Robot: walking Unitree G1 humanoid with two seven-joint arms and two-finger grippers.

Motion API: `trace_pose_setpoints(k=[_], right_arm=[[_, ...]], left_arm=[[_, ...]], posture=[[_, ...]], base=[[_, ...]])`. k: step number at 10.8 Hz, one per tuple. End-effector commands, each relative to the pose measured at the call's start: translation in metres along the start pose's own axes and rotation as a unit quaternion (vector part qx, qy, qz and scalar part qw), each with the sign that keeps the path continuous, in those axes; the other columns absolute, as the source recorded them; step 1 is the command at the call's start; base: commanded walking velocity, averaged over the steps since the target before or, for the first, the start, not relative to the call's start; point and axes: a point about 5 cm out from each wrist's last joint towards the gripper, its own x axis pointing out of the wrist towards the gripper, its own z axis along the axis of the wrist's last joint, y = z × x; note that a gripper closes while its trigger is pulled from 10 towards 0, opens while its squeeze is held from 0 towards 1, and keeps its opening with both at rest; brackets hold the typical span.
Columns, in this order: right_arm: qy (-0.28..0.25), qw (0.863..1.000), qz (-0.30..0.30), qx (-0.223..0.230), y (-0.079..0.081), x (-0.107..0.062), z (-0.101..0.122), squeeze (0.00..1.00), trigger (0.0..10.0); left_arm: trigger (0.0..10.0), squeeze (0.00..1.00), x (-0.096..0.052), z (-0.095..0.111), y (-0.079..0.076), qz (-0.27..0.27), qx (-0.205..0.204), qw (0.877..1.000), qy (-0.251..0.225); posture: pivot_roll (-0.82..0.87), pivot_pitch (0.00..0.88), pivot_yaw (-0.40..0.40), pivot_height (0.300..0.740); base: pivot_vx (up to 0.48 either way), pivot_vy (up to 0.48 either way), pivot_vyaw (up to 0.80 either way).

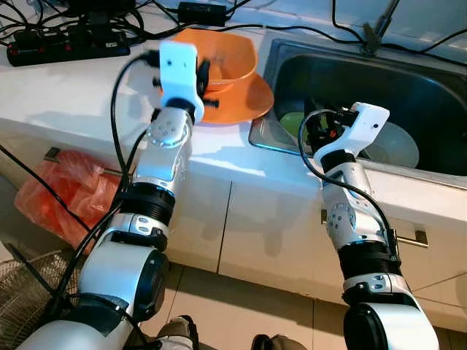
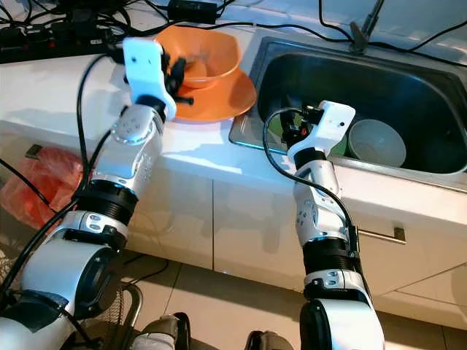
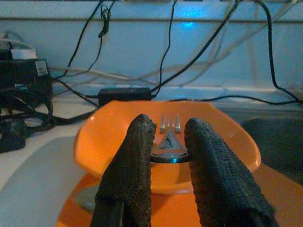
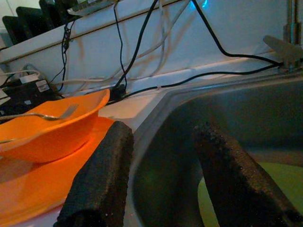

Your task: Kitchen organization

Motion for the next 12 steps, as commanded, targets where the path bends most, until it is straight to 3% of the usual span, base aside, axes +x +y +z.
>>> trace_pose_setpoints(k=[1, 2, 4, 7, 9, 10, 11, 12], right_arm=[[-0.009, 1.000, -0.003, 0.000, -0.003, 0.002, 0.005, 0.00, 10.0], [-0.009, 1.000, -0.003, 0.000, -0.003, 0.002, 0.005, 0.00, 10.0], [-0.008, 1.000, -0.002, 0.001, -0.002, 0.002, 0.004, 0.00, 10.0], [-0.010, 1.000, -0.002, 0.001, -0.002, 0.002, 0.004, 0.00, 10.0], [-0.010, 1.000, -0.002, 0.001, -0.002, 0.003, 0.005, 0.00, 10.0], [-0.014, 1.000, -0.003, 0.004, -0.001, 0.004, 0.007, 0.00, 10.0], [-0.016, 1.000, -0.005, 0.017, -0.001, 0.005, 0.009, 0.00, 10.0], [-0.020, 0.997, -0.015, 0.074, -0.002, 0.009, 0.015, 0.00, 10.0]], left_arm=[[0.0, 0.00, 0.004, 0.016, -0.007, -0.014, 0.001, 0.999, -0.034], [0.0, 0.00, 0.003, 0.018, -0.008, -0.015, 0.003, 0.999, -0.040], [10.0, 0.00, 0.002, 0.030, -0.009, -0.021, 0.005, 0.996, -0.083], [10.0, 0.00, -0.006, 0.053, -0.027, -0.086, -0.020, 0.984, -0.157], [10.0, 0.00, -0.013, 0.061, -0.037, -0.125, -0.036, 0.974, -0.183], [10.0, 0.00, -0.022, 0.062, -0.052, -0.179, -0.047, 0.965, -0.187], [10.0, 0.00, -0.025, 0.061, -0.056, -0.193, -0.049, 0.962, -0.186], [10.0, 0.00, -0.030, 0.058, -0.063, -0.212, -0.051, 0.959, -0.182]], posture=[[0.06, 0.101, -0.085, 0.740], [0.06, 0.101, -0.086, 0.740], [0.06, 0.101, -0.086, 0.740], [0.06, 0.102, -0.084, 0.740], [0.06, 0.104, -0.083, 0.740], [0.06, 0.104, -0.083, 0.740], [0.06, 0.103, -0.082, 0.740], [0.06, 0.103, -0.083, 0.740]], base=[[0.000, 0.000, 0.00], [0.000, 0.000, 0.00], [0.000, 0.000, 0.00], [0.000, 0.000, 0.00], [0.000, 0.000, 0.00], [0.000, 0.000, 0.00], [0.000, 0.000, 0.00], [0.000, 0.000, 0.00]])
